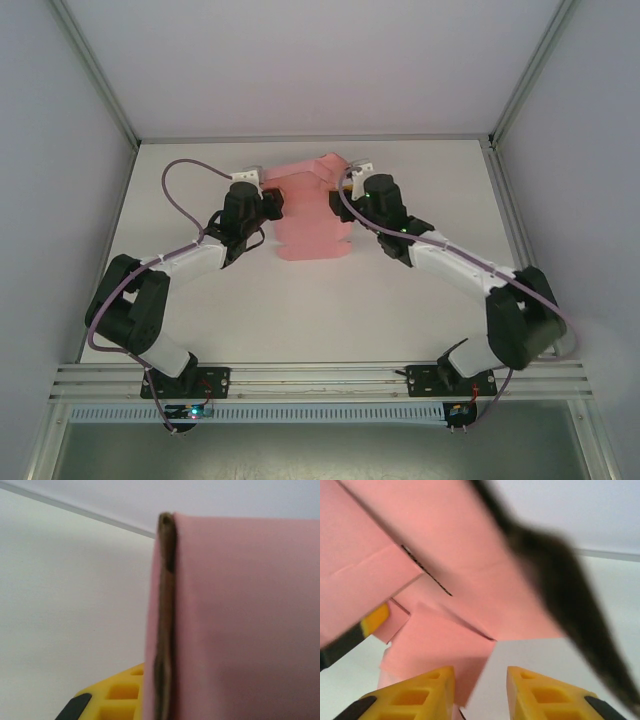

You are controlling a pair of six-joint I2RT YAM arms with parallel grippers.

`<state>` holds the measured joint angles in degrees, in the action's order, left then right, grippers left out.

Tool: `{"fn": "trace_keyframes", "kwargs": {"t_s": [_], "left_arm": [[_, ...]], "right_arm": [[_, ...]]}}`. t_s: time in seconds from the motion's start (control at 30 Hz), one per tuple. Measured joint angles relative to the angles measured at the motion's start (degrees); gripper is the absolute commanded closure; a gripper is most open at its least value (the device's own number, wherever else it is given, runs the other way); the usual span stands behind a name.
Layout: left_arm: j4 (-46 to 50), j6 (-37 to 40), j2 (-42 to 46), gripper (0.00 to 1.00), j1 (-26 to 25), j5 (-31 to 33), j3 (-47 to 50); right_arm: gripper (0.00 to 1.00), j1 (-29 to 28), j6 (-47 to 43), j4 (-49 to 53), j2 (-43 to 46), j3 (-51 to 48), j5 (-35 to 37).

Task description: Assemble paper box

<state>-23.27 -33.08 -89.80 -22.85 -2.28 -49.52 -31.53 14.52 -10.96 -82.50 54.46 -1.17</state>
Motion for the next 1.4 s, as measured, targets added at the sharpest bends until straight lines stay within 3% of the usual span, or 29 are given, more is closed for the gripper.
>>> {"fn": "trace_keyframes", "kwargs": {"t_s": [0.33,0.47,0.67,0.77,0.97,1.17,1.4], "left_arm": [[-0.15,2.16,-0.55,1.00,0.37,-7.48,0.17],[0.04,5.14,-0.55,1.00,0.48,-11.89,0.17],[0.07,7.48,-1.07,1.00,0.48,-17.07,0.17],[0.09,8.41,-1.57,1.00,0.48,-18.73,0.17],[0.22,9.86,-1.57,1.00,0.48,-20.04,0.17],[0.76,10.43,-1.60,1.00,0.48,-19.96,0.13],[1.49,10.43,-2.29,1.00,0.48,-19.91,-0.39]], "right_arm": [[0.43,12.72,-2.80,6.95,26.14,-10.49,-8.74],[0.26,19.32,-5.38,10.32,29.90,-10.47,-11.91],[0.23,23.78,-9.38,12.96,20.33,-3.74,-29.46],[0.31,23.47,-11.78,13.18,13.42,-0.22,-39.78],[0.32,21.88,-17.14,17.94,2.67,7.76,-50.64],[0.33,17.92,-26.47,27.19,-0.33,11.34,-54.31],[0.34,13.22,-30.86,31.87,-1.88,12.37,-50.56]]}}
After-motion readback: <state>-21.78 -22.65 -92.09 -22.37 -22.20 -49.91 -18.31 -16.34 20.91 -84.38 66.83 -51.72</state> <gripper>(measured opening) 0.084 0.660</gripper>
